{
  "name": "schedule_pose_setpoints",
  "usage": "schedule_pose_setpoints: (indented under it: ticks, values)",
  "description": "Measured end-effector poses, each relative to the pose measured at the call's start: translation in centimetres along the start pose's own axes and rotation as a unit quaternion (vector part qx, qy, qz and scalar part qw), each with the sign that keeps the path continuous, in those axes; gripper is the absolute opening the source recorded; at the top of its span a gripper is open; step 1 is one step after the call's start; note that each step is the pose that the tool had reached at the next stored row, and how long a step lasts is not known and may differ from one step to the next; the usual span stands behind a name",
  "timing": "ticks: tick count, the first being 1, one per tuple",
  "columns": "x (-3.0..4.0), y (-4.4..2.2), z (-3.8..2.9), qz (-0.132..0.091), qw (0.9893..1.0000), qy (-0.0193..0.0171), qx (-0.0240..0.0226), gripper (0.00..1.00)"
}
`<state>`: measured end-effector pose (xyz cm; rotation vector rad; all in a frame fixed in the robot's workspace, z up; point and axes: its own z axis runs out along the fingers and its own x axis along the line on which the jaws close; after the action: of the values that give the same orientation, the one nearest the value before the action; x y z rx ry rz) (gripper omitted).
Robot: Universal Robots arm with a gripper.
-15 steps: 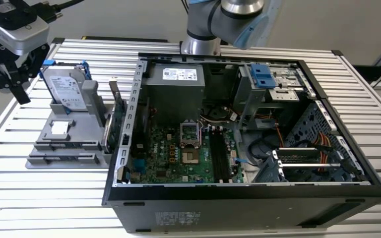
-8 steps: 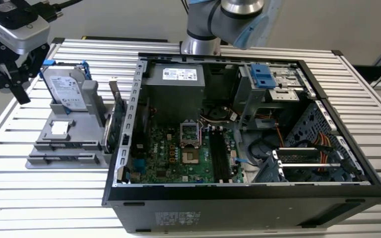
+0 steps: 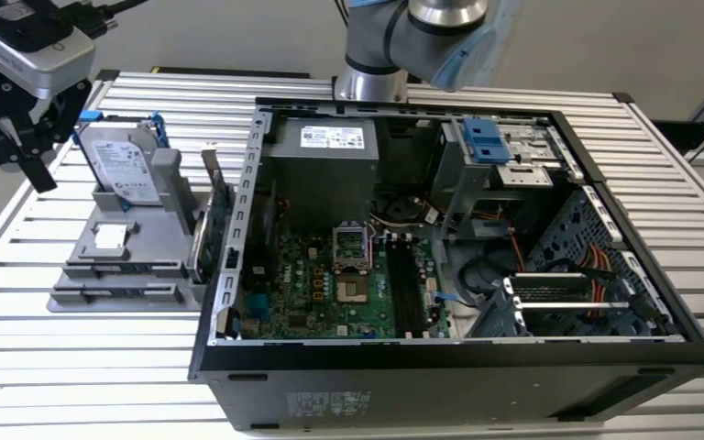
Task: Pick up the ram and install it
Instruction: 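Pick up the ram and move it above insertion slot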
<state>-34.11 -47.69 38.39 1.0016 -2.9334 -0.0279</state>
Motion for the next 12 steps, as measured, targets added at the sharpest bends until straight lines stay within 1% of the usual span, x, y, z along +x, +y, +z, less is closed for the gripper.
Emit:
schedule_pose_setpoints:
  ticks: [7,12]
  values:
    - [-0.03,0.05,0.0,-0.014,0.9999,0.0002,0.0007,0.0]
    - [-0.06,0.08,0.01,-0.03,0.9995,-0.0015,0.003,0.0]
